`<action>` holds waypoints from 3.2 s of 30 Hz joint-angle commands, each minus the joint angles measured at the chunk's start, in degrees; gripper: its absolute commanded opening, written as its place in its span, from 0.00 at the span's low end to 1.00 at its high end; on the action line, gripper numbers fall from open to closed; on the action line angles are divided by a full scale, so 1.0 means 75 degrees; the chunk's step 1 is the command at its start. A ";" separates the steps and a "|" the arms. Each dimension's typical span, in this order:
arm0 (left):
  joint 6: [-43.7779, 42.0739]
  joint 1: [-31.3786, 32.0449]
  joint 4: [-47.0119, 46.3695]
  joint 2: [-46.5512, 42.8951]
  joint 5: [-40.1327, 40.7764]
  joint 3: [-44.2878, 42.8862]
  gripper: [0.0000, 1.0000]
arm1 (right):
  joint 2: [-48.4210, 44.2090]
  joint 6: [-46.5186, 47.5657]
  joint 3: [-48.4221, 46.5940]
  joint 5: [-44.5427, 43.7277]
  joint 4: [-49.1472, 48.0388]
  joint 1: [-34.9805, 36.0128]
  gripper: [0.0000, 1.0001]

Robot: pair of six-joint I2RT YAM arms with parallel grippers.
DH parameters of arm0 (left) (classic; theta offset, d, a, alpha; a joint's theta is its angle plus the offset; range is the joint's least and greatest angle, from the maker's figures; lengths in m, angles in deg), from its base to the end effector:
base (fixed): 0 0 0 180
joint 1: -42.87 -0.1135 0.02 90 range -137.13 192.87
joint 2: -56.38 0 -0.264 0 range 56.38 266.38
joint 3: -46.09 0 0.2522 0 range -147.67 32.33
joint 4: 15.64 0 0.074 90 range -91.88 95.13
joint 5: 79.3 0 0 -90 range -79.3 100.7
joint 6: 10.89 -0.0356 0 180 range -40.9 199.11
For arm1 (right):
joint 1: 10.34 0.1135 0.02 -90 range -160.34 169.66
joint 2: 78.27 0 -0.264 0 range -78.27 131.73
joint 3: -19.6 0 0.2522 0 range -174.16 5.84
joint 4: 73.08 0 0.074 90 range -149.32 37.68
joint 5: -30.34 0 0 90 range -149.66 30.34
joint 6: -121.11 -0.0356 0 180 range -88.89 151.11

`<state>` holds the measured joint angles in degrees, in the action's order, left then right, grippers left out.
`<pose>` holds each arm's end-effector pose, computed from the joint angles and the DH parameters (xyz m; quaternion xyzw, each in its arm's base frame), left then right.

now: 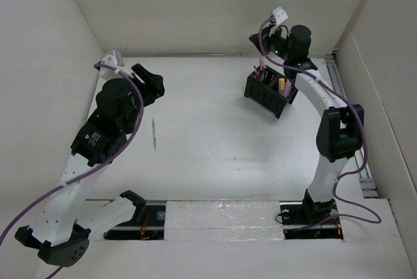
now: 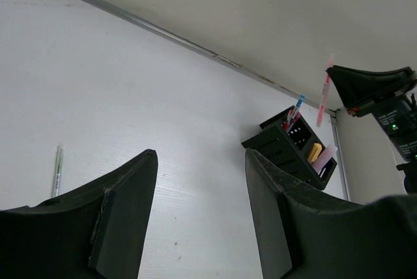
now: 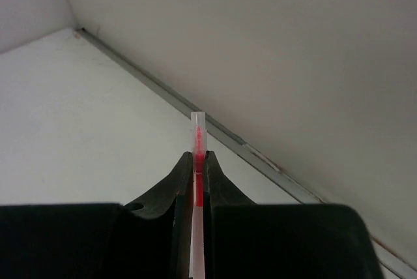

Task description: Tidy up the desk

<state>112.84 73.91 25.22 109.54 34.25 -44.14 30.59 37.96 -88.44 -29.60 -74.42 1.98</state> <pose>0.1524 -0.0751 0.4698 -0.1562 0.7113 -0.2325 0.6447 0.4479 0.1161 0.3607 -0.2948 0.6396 0.2151 0.6765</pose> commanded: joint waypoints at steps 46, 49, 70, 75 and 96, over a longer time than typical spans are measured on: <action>-0.0361 -0.0003 -0.0331 0.0188 0.0095 -0.1452 0.47 | -0.0468 0.0879 0.1592 -0.1183 0.0530 0.2456 0.00; -0.0443 -0.0003 -0.0308 0.0189 -0.0011 -0.1839 0.25 | 0.0214 0.0950 0.0749 -0.1687 0.1282 0.3687 0.00; -0.0245 -0.0003 0.0829 -0.0608 -0.1264 -0.1324 0.41 | 0.5688 -0.0222 -0.6201 -0.3962 0.4707 0.6009 0.70; -0.0186 -0.0003 0.0852 -0.0796 -0.1651 -0.0962 0.41 | 0.5982 -0.0701 -0.6356 -0.3716 0.4182 0.6174 0.70; -0.0420 0.0067 0.1169 -0.1288 -0.1078 -0.0973 0.41 | 0.4823 -0.0636 -0.3919 -0.4958 0.4215 0.6268 0.14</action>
<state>110.70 74.02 34.88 100.06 24.94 -50.52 70.20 29.02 -120.65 -64.18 -45.78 48.97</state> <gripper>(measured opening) 0.411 0.169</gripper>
